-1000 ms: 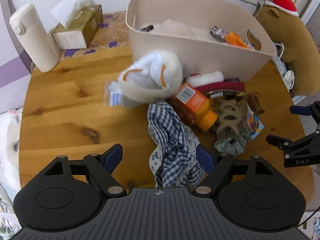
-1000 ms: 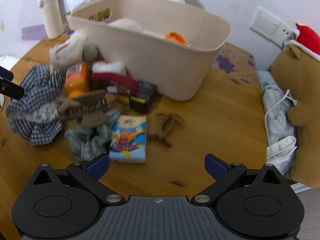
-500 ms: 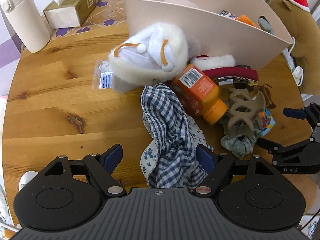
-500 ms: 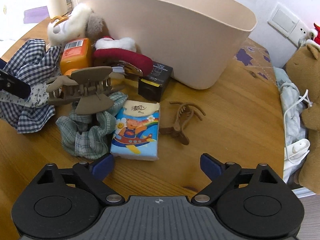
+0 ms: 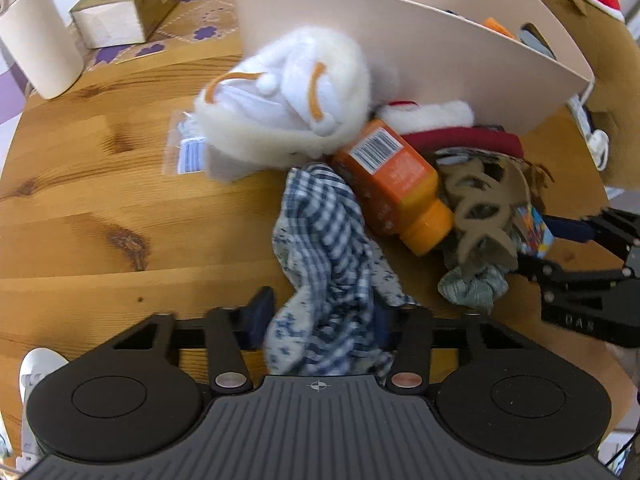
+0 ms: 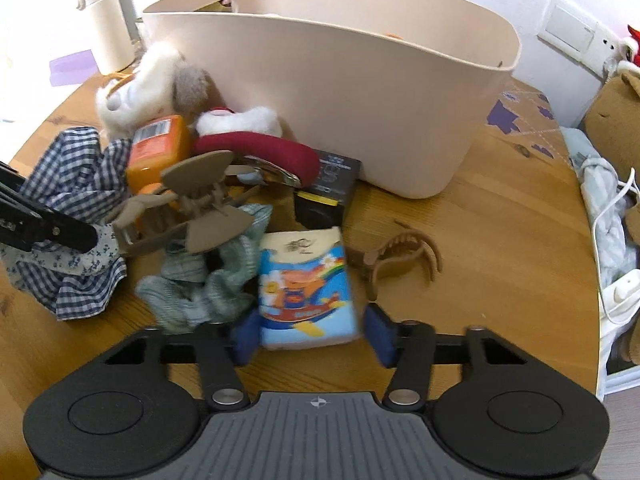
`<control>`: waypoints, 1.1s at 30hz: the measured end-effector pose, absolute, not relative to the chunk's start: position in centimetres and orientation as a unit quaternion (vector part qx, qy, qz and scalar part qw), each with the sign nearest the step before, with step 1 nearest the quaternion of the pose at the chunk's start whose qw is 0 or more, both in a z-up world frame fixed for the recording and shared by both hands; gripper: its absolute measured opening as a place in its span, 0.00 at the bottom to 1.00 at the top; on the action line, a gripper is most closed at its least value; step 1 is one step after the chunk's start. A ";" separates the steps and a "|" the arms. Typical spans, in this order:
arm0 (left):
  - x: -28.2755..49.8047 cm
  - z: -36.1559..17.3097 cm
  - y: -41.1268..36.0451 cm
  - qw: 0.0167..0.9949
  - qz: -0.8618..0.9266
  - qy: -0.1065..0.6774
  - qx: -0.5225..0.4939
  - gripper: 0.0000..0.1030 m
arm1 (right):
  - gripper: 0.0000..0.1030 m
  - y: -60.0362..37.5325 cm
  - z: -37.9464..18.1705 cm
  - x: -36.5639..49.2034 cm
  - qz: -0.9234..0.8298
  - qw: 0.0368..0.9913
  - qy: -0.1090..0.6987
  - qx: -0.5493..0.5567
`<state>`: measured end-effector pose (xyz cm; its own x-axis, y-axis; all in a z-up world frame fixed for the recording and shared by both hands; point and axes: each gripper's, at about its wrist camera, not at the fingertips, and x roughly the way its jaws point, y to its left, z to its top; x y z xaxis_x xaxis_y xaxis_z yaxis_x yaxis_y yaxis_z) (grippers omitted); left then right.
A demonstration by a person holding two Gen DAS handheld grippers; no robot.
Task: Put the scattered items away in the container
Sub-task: 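Grasp the checked blue cloth with the left gripper while the right grasps the cartoon tissue pack, then carry the checked cloth and tissue pack over the basket and release both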
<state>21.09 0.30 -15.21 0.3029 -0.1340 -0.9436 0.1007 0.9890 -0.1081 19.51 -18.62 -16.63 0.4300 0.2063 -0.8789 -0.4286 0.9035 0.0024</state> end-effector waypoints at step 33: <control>16.8 -8.5 0.8 0.854 -0.080 0.513 0.033 0.17 | 0.43 -23.1 -8.5 14.8 0.210 0.869 0.446 -0.045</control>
<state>16.83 0.82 -8.53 0.4606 -0.1022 -0.8817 0.1705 0.9850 -0.0251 14.77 -23.14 -8.46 0.5143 0.3258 -0.7933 -0.4053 0.9075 0.1100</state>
